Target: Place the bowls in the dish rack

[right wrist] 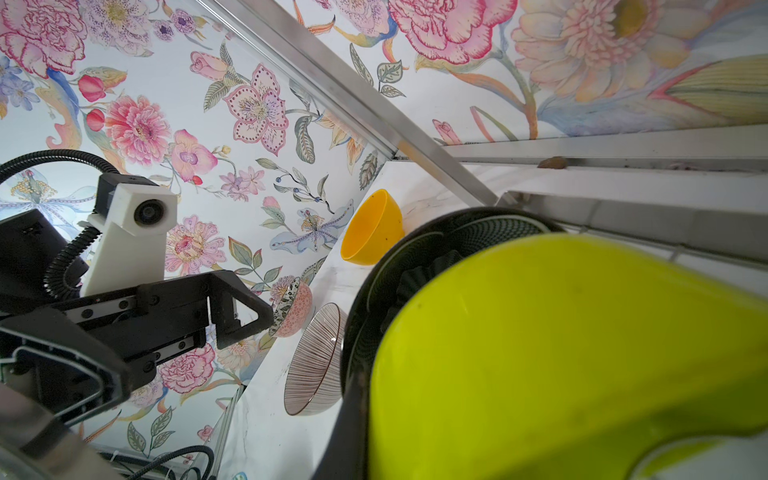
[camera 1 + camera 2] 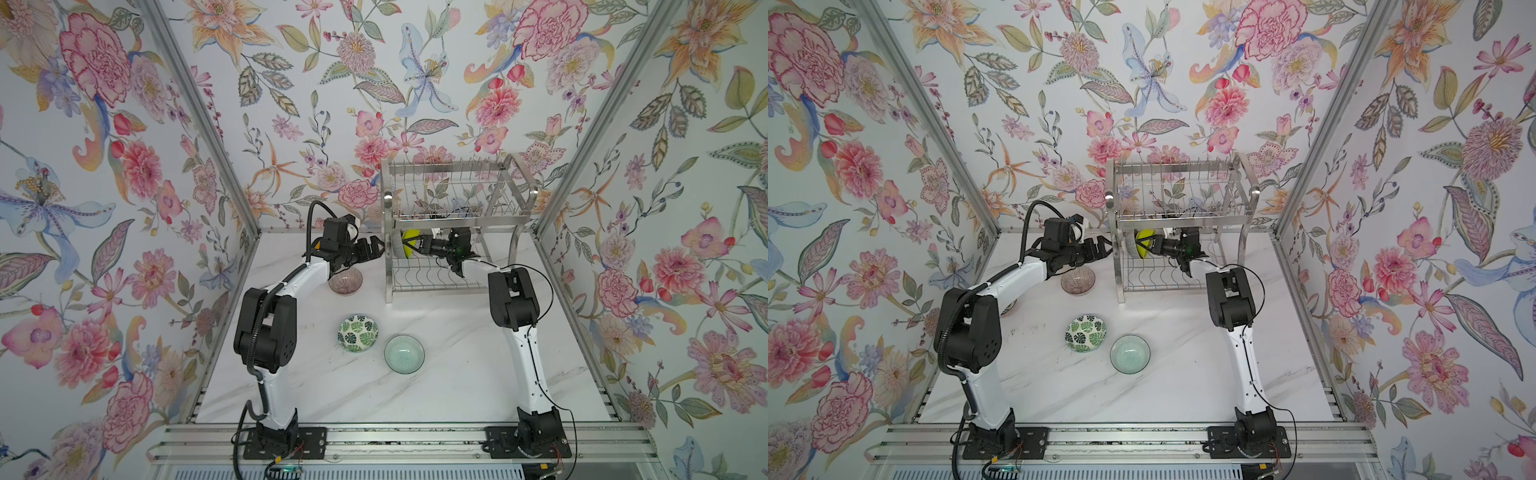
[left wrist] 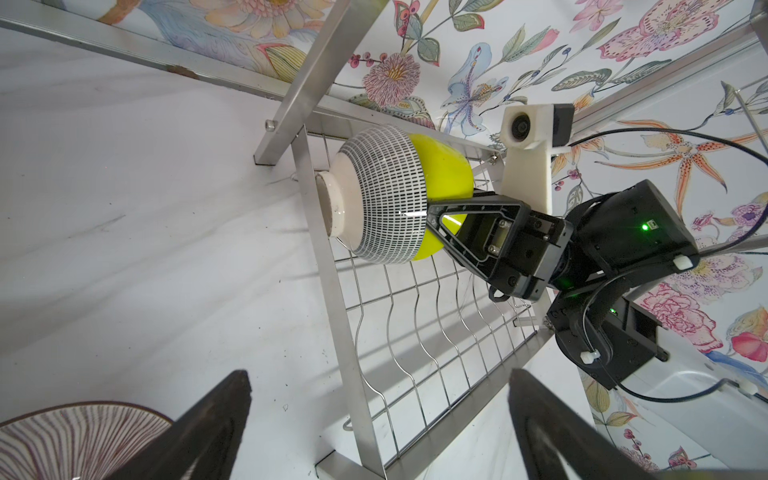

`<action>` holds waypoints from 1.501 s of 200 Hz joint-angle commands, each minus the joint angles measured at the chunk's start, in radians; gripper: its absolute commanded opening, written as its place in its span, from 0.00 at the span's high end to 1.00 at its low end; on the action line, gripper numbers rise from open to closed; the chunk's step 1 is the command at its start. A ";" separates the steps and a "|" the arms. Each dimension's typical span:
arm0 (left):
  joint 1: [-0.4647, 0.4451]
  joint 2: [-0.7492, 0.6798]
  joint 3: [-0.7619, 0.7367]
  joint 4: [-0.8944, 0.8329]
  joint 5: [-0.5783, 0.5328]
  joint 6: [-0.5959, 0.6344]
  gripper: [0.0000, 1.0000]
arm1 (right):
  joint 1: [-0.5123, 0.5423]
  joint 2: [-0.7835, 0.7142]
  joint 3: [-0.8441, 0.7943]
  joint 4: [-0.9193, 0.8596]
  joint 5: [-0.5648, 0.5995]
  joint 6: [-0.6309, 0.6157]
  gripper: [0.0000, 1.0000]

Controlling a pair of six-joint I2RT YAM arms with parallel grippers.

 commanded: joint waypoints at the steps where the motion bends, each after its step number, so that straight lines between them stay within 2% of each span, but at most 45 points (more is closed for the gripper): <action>1: -0.009 -0.044 -0.009 -0.010 -0.014 0.020 0.01 | 0.002 0.007 0.028 -0.024 0.009 -0.025 0.89; 228: -0.012 -0.040 -0.011 -0.009 -0.018 0.021 0.01 | 0.002 -0.015 0.003 -0.021 0.025 -0.038 0.76; 300: -0.013 -0.043 -0.014 -0.008 -0.019 0.023 0.01 | -0.001 -0.046 -0.044 0.014 0.035 -0.040 0.69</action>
